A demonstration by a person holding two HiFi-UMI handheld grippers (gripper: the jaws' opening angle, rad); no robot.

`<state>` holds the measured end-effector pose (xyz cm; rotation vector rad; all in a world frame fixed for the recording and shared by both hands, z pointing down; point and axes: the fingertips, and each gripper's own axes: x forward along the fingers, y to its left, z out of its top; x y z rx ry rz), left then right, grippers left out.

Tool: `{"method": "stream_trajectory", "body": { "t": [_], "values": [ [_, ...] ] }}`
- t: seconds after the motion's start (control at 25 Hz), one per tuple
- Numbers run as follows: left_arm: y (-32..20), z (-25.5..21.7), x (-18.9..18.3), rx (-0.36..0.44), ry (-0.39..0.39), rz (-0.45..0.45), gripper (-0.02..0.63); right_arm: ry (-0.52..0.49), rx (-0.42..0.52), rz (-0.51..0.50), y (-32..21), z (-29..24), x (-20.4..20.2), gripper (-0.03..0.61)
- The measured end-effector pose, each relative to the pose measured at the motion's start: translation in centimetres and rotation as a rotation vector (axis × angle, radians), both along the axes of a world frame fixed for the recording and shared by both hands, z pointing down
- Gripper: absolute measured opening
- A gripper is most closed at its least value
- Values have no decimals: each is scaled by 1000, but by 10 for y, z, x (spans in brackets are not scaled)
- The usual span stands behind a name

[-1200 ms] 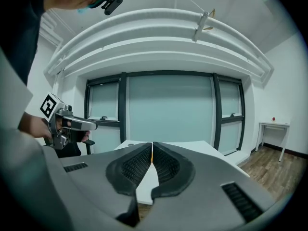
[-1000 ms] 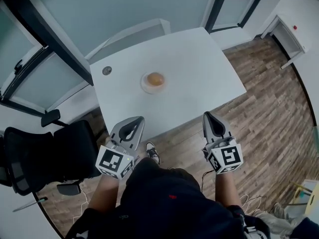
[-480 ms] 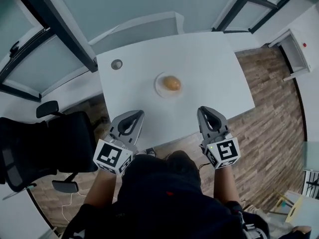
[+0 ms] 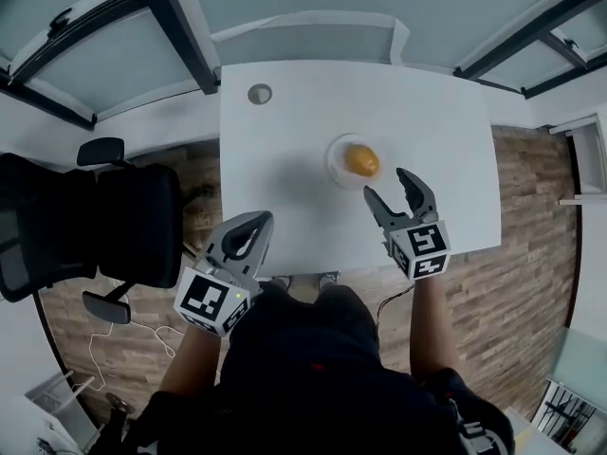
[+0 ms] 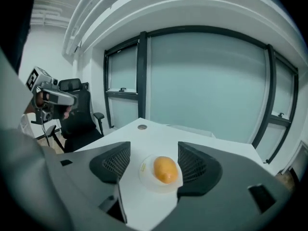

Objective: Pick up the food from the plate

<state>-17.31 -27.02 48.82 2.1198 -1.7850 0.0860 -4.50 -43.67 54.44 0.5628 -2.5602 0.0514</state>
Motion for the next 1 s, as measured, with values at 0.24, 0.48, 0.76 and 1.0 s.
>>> {"method": "stream_trajectory", "body": {
  "t": [0.24,0.48,0.76,1.0],
  "values": [
    [-1,12,11,-47,4,-93,20,137,-50,-75,-37,76,-18,359],
    [3,28,18,-106,6,-175,20,244,-133,-142,-61,142,-34,374],
    [5,38,15,-139,6,-240,20,280,-212,-196,-62,176,-41,373],
    [6,27,12,-121,-12,-231,20,176,-177,-150,-58,138,-47,368]
  ]
}}
